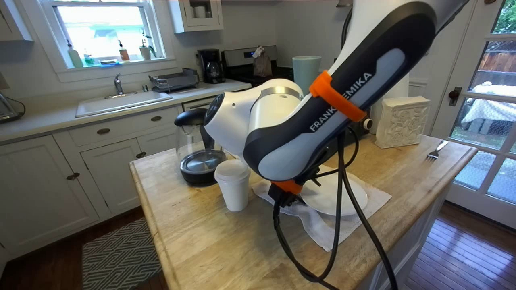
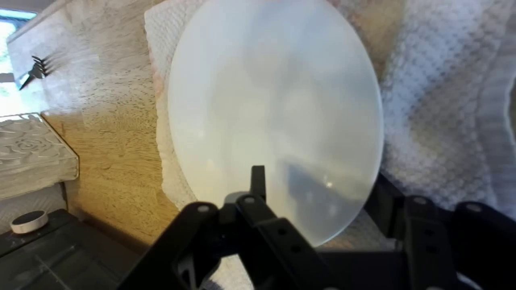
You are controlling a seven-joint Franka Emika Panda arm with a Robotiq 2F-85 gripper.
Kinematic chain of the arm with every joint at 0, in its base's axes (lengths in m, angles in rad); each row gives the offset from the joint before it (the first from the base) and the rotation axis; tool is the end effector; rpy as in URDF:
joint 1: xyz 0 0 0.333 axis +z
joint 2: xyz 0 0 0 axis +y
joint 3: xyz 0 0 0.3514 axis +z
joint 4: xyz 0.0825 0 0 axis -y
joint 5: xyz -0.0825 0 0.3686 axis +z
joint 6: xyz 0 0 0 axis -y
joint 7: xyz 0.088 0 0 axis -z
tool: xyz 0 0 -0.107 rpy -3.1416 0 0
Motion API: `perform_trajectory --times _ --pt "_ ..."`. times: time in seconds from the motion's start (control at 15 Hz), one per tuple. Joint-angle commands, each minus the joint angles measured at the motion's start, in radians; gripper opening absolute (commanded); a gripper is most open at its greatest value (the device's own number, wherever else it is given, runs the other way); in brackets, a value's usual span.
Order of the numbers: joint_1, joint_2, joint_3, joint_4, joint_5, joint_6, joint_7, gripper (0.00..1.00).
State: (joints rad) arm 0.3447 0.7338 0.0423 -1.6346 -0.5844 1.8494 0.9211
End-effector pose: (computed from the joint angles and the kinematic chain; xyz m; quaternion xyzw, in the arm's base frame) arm 0.6153 0.2002 0.2042 0.9354 -0.1046 -0.0525 0.3337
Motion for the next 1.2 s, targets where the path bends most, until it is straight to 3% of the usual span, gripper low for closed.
perform_trajectory --times 0.0,0.13,0.2,0.33,1.13 --pt "0.004 0.033 -0.015 0.041 0.044 -0.016 -0.038 0.41" --pt "0.005 0.036 -0.018 0.046 0.053 -0.013 -0.041 0.26" --pt "0.006 0.038 -0.019 0.049 0.056 -0.012 -0.043 0.10" --pt "0.008 0.043 -0.021 0.055 0.060 -0.013 -0.045 0.01" --pt "0.035 -0.009 -0.023 0.056 0.040 -0.123 -0.028 0.01"
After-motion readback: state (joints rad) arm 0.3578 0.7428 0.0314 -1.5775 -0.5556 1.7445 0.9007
